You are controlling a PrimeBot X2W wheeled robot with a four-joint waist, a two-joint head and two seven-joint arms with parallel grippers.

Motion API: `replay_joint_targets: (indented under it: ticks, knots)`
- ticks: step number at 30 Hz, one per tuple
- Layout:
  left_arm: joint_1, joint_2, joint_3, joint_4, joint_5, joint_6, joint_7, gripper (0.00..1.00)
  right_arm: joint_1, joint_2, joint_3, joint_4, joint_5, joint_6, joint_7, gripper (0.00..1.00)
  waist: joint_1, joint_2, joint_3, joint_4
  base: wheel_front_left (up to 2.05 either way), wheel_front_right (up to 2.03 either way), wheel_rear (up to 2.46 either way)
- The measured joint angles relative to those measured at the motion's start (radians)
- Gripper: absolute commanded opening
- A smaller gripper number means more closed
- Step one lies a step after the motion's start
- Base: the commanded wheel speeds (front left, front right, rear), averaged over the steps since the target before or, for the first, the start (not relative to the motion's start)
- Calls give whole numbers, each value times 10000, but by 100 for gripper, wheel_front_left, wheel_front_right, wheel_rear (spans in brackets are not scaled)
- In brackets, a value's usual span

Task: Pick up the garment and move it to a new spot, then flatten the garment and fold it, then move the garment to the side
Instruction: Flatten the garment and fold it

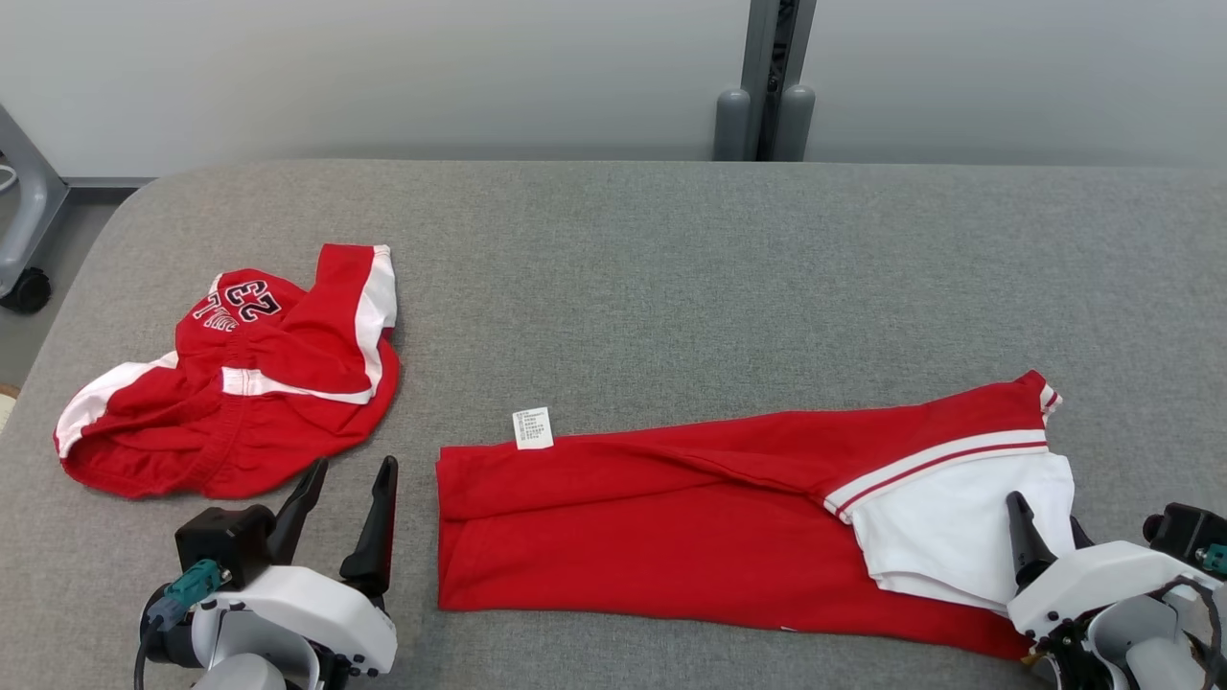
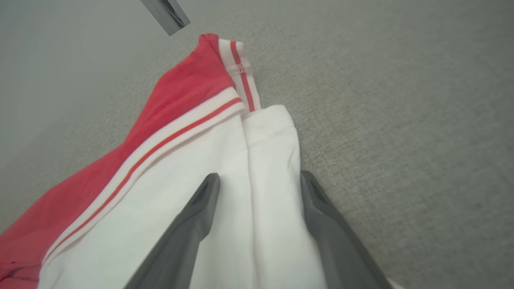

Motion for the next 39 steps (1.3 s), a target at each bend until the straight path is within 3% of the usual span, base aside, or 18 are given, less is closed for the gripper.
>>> replay_joint_targets:
  ticks: [9, 10, 11, 12, 13, 14, 15, 24, 30, 39]
  knots:
    - [1, -98, 21, 82, 25, -50, 0, 100, -581, -17, -176, 1174, -184, 46, 487, 100, 0, 0, -26, 176, 0, 0, 0]
    - [1, -105, 23, 88, 23, -54, 0, 100, -613, -6, -125, 1185, -184, 27, 546, 76, 0, 0, -23, 179, 0, 0, 0]
    - [1, -107, 25, 90, 25, -58, 0, 100, -645, -2, -82, 1197, -171, 12, 554, 46, 0, 0, -19, 182, 0, 0, 0]
    - [1, -113, 25, 92, 23, -58, 0, 100, -664, 2, -50, 1202, -161, -2, 554, 46, 0, 0, -15, 186, 0, 0, 0]
    - [1, -117, 23, 100, 23, -59, 0, 100, -677, -6, -21, 1202, -127, -4, 552, 30, 0, 1, -14, 187, 0, 0, 0]
    - [1, -123, 23, 102, 23, -59, 0, 100, -687, -10, 6, 1202, -109, -12, 552, 5, 0, 0, -16, 187, 0, 0, 0]
    - [1, -128, 23, 105, 25, -61, 0, 100, -697, 2, 59, 1195, -104, -12, 552, 0, 0, 1, -19, 187, 0, 0, 0]
    - [1, -138, 25, 157, 50, -86, 0, 100, -649, -19, 627, 556, 301, -12, 428, 0, 0, 0, -107, 142, 0, 0, 0]
    - [18, -155, 40, 150, 50, -84, 0, 100, -665, -750, 491, -10, 316, 2, 115, 0, 0, 0, -192, 56, 0, 0, 0]
    - [66, -186, 23, 130, 46, -73, 0, 100, -463, -1689, -617, -318, -399, 0, -138, 0, 0, 0, -268, -61, 0, 0, 0]
